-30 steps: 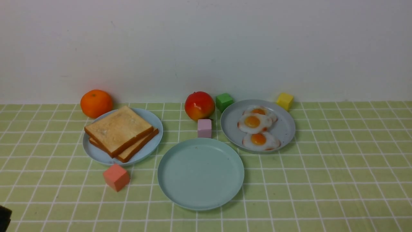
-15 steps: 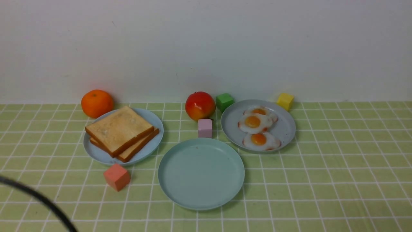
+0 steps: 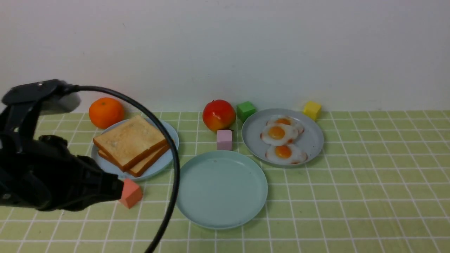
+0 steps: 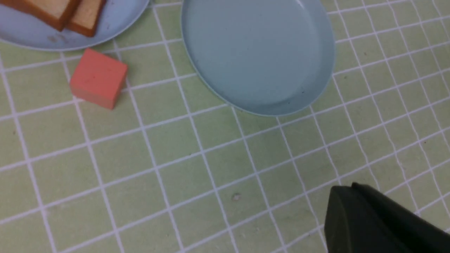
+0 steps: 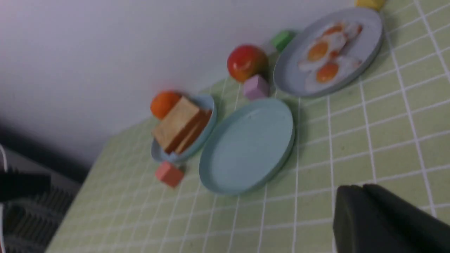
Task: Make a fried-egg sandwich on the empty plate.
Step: Use the left arm to grab a slice of bread
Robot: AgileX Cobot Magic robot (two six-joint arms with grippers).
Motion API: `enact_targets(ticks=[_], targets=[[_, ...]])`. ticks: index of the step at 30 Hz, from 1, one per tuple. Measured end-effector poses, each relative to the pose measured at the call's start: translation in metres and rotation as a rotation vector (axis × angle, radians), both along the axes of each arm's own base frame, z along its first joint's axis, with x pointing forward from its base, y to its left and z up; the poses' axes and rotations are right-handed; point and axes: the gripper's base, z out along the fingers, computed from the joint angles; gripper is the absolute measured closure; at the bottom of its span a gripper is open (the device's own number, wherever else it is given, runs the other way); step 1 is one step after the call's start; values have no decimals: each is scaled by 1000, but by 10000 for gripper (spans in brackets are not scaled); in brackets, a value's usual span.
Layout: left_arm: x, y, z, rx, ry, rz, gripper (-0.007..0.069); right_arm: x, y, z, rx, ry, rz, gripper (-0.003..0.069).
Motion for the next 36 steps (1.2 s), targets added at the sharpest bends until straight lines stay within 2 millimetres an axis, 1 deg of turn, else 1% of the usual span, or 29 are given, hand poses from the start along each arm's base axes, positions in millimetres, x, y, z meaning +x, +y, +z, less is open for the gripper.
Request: enact_targets(ticks=[2,6,7,8,9,10,11,12,13,14,15,18,19,21,22,23,24,25,26,27,31,33,34,36], targets=[[8,-11,-5,29,-2,-39,638,-1,3,24,-108,41,72,657],[27,-22,-11,82,26,-51,638,4,2,61,-281,118,145,656],[41,-25,-12,114,36,-31,638,9,0,82,-359,156,169,655],[51,-26,-14,143,45,-20,638,12,-1,92,-399,183,190,655],[59,-26,-17,173,53,-15,638,13,-1,99,-429,202,211,654],[73,-27,-19,206,57,-1,638,16,-1,109,-459,203,234,653],[77,-27,-22,222,64,0,638,15,0,112,-465,196,244,653],[90,-29,-24,253,67,11,638,17,1,119,-481,187,275,652],[105,-31,-31,294,83,9,638,17,3,125,-494,165,312,652],[108,-31,-29,302,75,10,638,17,3,125,-496,162,312,652],[122,-34,-36,341,99,6,638,16,5,128,-513,141,349,650],[149,-37,-45,418,129,-3,638,13,7,129,-549,110,412,649],[161,-39,-46,434,136,0,638,12,7,129,-558,107,425,648],[178,-37,-53,446,160,14,635,11,7,128,-568,116,441,645],[185,-34,-58,449,171,24,630,10,7,128,-571,120,445,645],[188,-34,-58,450,168,26,629,10,7,128,-571,121,446,645],[197,-29,-65,464,174,27,613,10,7,127,-570,124,453,643],[201,-26,-67,476,170,20,600,10,7,127,-571,126,454,643],[206,-24,-73,494,170,6,575,9,8,127,-566,126,460,641],[207,-23,-74,497,171,3,570,9,8,127,-566,127,460,641],[218,-21,-93,565,141,-81,408,8,8,128,-556,127,468,637],[223,-22,-98,574,110,-93,330,8,9,128,-552,127,470,637],[223,-22,-99,576,107,-95,323,8,9,128,-552,127,470,637],[228,-23,-100,583,66,-97,258,8,9,128,-550,127,472,637]])
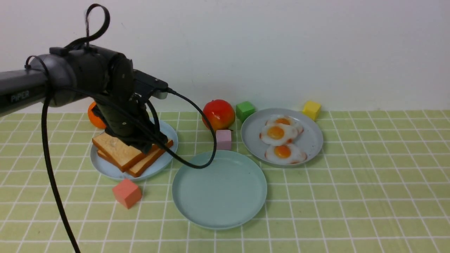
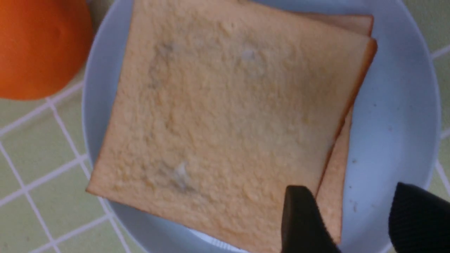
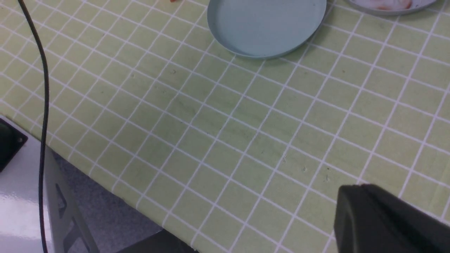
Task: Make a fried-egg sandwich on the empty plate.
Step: Use the left arm to grab a slice of bread
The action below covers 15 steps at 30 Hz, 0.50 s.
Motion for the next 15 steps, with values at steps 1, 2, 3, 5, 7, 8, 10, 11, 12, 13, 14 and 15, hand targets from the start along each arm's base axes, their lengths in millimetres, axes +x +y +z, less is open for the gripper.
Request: enact_targets(ticks=[1,2,3,5,7,8,10,11,12,13,14,15], targets=[[2,0,0,5,-19,-7,235,0,0,0,0,0,0,636],[2,0,-1,5,-22,-8,230,0,0,0,0,0,0,636],[5,0,-3,16,-36,-18,216,0,0,0,0,-1,0,634],[6,0,-8,24,-32,-23,211,0,0,0,2,-4,-1,631],[7,0,-13,29,-21,-24,210,0,0,0,4,-6,-2,629],[8,0,-19,33,-8,-24,210,1,0,1,4,-7,-2,628],[9,0,-23,37,3,-25,210,1,0,1,6,-10,-3,628],[9,-1,-26,39,8,-26,210,1,0,1,7,-12,-4,628],[10,-1,-28,40,12,-26,210,1,0,1,8,-13,-5,628],[10,-1,-30,41,17,-26,210,1,0,1,8,-14,-5,627],[10,-1,-33,42,22,-26,210,1,0,1,9,-16,-6,627],[10,-1,-34,43,25,-26,210,1,0,1,9,-16,-6,626]])
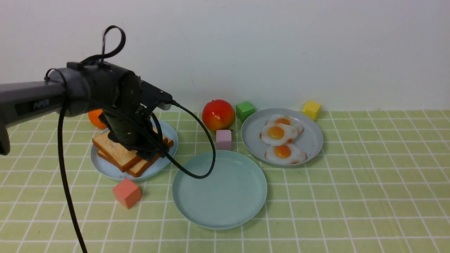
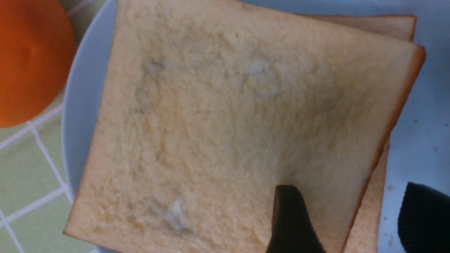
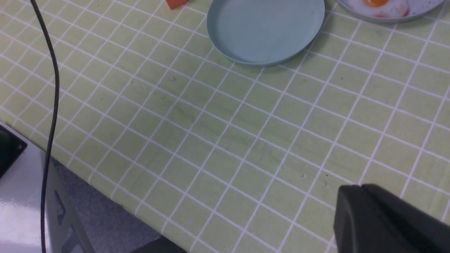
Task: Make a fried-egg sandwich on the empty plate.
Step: Use the left arm to grab a slice of bread, then use the left arm to put a slice of bread into the empty plate in the middle
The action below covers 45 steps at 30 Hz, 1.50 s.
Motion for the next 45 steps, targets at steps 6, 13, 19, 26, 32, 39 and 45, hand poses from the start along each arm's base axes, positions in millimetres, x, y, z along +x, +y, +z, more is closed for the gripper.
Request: enact_targets(ticks=[6,13,19,26,32,39,45], targets=[[3,0,-8,11,13,-4,230,0,0,0,0,0,0,620],[4,1,-9,28,7,-12,420,0,0,0,0,0,0,610],[4,1,-9,42,4,-25,574,0,0,0,0,0,0,603],[0,-1,6,31,-15,-25,591,0,0,0,1,0,0,597],[-30,-37,62,-61,-65,-42,591,1,-2,-1,-18,-6,-10,594],[-83,-126,71,-97,-15,-246,594,2,-4,-1,-52,-18,-28,592],[-97,-164,51,-65,-34,-336,596,2,-5,-1,-54,-19,-29,592]])
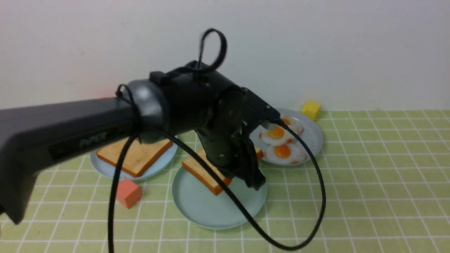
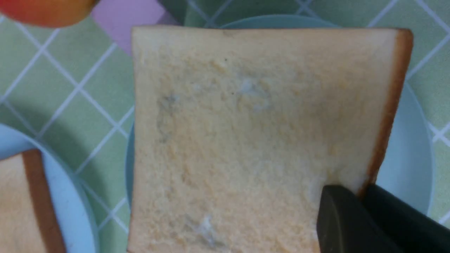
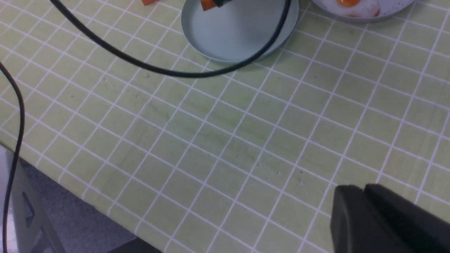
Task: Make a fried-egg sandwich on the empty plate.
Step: Use the left arm to put a slice of bread into the empty plate in the middle
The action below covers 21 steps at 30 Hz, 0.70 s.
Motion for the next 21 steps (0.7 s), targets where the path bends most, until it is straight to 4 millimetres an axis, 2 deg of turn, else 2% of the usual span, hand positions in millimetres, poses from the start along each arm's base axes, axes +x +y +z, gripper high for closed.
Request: enact_targets(ticks=[4,9,15,17,18,21], targets=[[2,-6,-20,42,6,1,596,0,0,0,0,0,0,592],[4,-7,-28,55,21,1,581,0,0,0,-1,0,1,592],[5,-8,-36,65,36,7,466,1,0,0,0,-6,1,589],[5,-8,-37,66,37,7,389,3,1,-2,7,-14,-4,589],[5,-8,-37,66,37,7,389,3,1,-2,6,-13,-4,589],[4,-7,-37,78,48,10,305,7,3,-5,41,-29,-22,583]])
